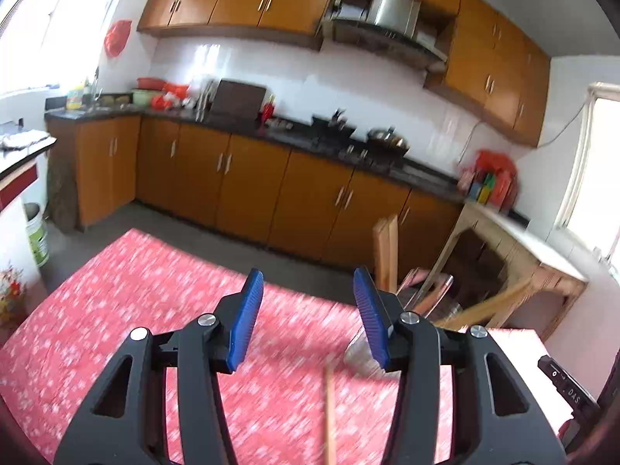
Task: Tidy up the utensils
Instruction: 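Move both open tools back toward the remaining chopsticks on the cloth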
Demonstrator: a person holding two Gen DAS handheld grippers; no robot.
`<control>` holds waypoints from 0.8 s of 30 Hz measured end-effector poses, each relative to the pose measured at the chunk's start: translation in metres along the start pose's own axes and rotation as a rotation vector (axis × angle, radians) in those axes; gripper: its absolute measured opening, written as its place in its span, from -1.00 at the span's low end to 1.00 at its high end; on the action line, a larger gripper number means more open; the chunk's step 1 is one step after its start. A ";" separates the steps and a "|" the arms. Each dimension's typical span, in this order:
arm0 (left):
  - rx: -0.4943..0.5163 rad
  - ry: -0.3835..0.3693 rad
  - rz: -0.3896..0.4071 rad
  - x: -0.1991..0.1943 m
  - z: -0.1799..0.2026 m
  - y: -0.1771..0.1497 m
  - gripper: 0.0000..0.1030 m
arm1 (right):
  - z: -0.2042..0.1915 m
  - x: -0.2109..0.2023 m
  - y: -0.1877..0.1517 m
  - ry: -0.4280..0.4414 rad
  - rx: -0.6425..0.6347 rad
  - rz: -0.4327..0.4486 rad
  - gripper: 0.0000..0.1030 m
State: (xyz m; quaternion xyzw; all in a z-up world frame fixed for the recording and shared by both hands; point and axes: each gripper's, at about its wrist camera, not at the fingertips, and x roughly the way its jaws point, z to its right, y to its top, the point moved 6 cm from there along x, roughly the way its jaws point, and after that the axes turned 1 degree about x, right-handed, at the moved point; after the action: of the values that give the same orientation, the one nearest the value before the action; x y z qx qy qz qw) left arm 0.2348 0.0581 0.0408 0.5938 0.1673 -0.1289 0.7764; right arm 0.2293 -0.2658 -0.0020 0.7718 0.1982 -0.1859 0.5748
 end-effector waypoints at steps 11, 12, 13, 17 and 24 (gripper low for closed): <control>0.150 0.039 -0.261 0.043 -0.017 -0.117 -0.04 | -0.009 0.051 -0.102 -0.012 -0.061 -0.236 -0.33; 0.161 0.027 -0.291 0.047 -0.013 -0.128 -0.04 | -0.014 0.054 -0.109 -0.010 -0.072 -0.257 -0.33; 0.168 0.019 -0.305 0.048 -0.012 -0.135 -0.04 | -0.018 0.056 -0.114 -0.009 -0.082 -0.271 -0.33; 0.198 -0.031 -0.342 0.050 -0.002 -0.155 0.05 | -0.032 0.066 -0.134 -0.015 -0.141 -0.326 -0.33; 0.228 -0.088 -0.372 0.047 0.019 -0.174 0.11 | -0.032 0.077 -0.145 -0.048 -0.170 -0.358 -0.36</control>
State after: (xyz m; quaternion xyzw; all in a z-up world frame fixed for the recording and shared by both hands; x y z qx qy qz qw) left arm 0.2098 -0.0055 -0.1270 0.6304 0.2245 -0.3138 0.6736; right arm 0.2215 -0.1901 -0.1513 0.6682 0.3334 -0.2862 0.6004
